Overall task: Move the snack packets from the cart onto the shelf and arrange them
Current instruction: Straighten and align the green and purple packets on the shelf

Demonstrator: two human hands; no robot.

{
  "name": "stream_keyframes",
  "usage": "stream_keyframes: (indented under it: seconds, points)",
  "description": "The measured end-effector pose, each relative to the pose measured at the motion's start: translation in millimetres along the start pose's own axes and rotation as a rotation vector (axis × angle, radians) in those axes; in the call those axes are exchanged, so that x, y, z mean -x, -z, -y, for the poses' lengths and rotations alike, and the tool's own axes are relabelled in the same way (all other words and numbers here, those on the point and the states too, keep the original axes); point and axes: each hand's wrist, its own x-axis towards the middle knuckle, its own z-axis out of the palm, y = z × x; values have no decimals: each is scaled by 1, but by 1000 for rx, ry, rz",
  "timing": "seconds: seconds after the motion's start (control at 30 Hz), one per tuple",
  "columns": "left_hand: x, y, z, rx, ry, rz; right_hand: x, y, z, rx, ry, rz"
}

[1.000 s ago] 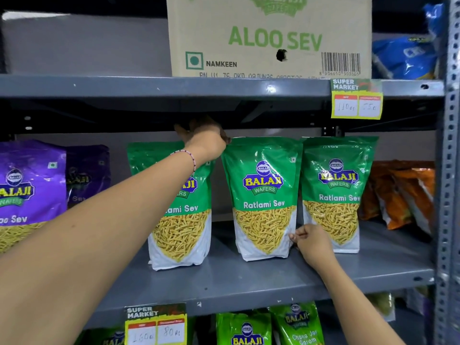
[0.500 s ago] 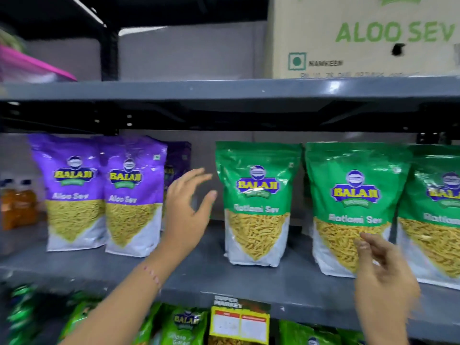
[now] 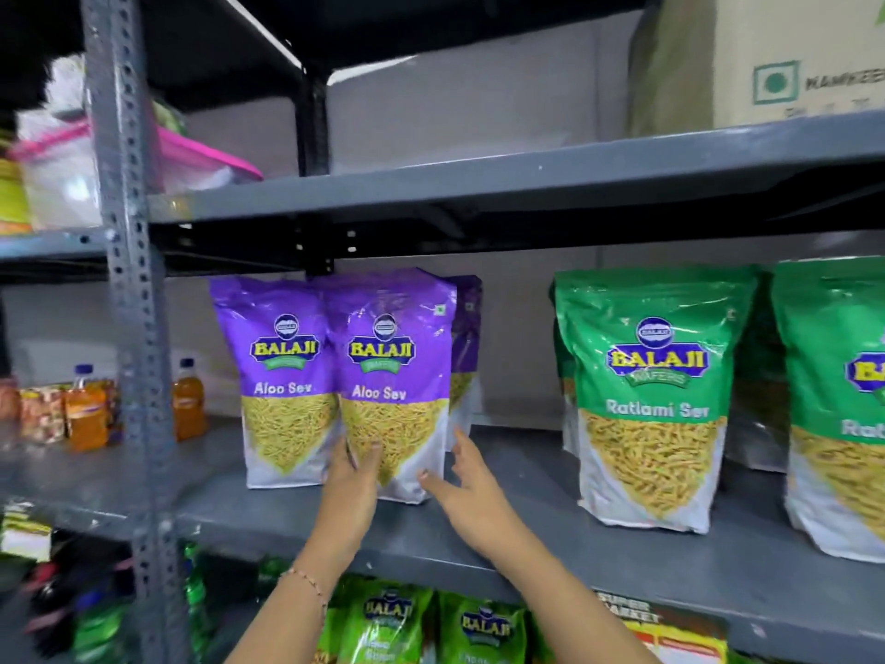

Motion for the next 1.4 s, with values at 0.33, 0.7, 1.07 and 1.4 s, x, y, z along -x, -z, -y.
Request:
stream_keyframes:
  seconds: [0.33,0.7,1.07,1.4]
  points:
    - [15,-7,-3,-106,-9,93,-10,15,-34,-196,-2,-86]
    - [-32,7,-1,197,240,119,-54,70,83,-122,136,-538]
    - [-50,8,27,-39,179,-5,-110,75,131,-500,100,-588]
    - [-45,2,18,-215,115,-55,-118,72,125,-397,181,-822]
